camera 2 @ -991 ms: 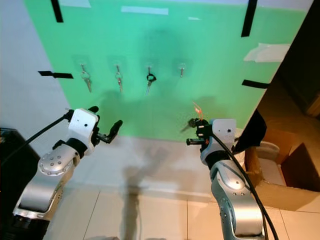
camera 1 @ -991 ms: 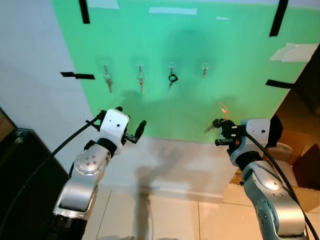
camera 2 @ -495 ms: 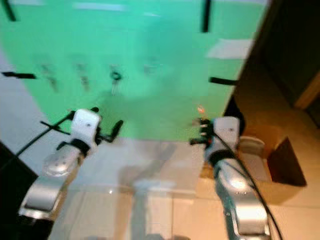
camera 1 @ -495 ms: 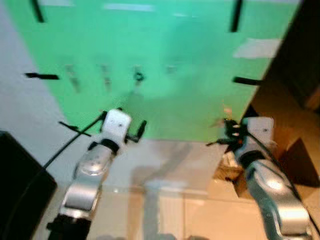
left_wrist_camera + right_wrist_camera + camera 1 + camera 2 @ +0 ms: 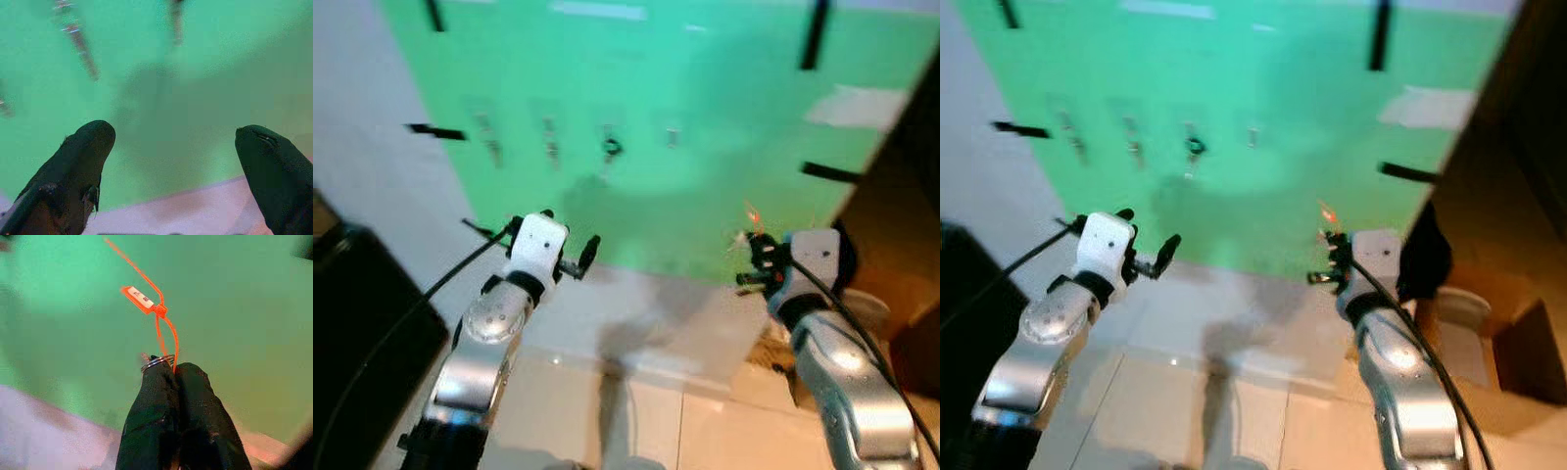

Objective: Hang keys on a hook

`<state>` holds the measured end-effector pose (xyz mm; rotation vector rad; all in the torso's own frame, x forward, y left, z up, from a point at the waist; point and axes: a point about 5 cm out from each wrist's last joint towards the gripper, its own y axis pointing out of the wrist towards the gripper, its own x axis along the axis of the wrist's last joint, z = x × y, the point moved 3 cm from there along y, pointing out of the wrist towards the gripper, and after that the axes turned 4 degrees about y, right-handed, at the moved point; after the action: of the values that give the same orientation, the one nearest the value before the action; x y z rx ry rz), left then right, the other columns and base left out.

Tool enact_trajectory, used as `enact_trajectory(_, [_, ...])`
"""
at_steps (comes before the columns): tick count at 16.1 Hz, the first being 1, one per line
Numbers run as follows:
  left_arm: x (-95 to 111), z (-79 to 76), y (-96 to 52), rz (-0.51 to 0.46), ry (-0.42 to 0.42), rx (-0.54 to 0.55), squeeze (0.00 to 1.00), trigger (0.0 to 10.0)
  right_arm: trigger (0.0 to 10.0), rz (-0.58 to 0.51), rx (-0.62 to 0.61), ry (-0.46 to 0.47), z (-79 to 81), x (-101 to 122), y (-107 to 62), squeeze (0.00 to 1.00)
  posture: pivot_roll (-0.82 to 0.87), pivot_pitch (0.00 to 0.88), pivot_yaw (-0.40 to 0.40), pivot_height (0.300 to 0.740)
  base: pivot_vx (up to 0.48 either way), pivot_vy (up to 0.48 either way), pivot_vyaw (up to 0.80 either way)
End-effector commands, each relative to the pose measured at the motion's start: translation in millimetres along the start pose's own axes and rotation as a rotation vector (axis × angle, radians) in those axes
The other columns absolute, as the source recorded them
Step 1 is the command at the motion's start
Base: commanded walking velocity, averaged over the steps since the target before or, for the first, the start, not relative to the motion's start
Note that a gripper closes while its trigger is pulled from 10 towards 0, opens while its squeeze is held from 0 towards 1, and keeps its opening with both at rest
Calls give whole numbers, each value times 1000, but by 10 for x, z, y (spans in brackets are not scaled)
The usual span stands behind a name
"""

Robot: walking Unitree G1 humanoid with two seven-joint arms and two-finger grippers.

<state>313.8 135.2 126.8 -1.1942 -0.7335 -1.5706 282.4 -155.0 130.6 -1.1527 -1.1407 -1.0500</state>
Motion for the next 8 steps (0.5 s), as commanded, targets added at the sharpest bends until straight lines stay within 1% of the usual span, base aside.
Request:
enact_trajectory(1, [22,42,3,-8,3,5,0,10000,10000,-18,17,-9,53,53,14,0,-61,0,30,740,266,0,800])
enact_trajectory(2, [23,42,3,-8,4,3,0,10000,10000,-23,5,-4,42,56,18,0,-61,0,29,740,266,0,800])
enact_trajectory(4, [22,45,1,-7,8,-5,0,10000,10000,-35,-28,30,-10,71,32,0,-62,0,31,740,264,0,0])
enact_trajectory(6, [24,48,6,-7,14,-10,0,10000,10000,-33,22,-11,49,78,33,0,-61,0,33,740,266,0,0])
enact_trajectory(8, [20,31,5,-2,40,-24,0,10000,10000,-38,51,-30,101,88,37,0,-58,0,30,740,0,0,0])
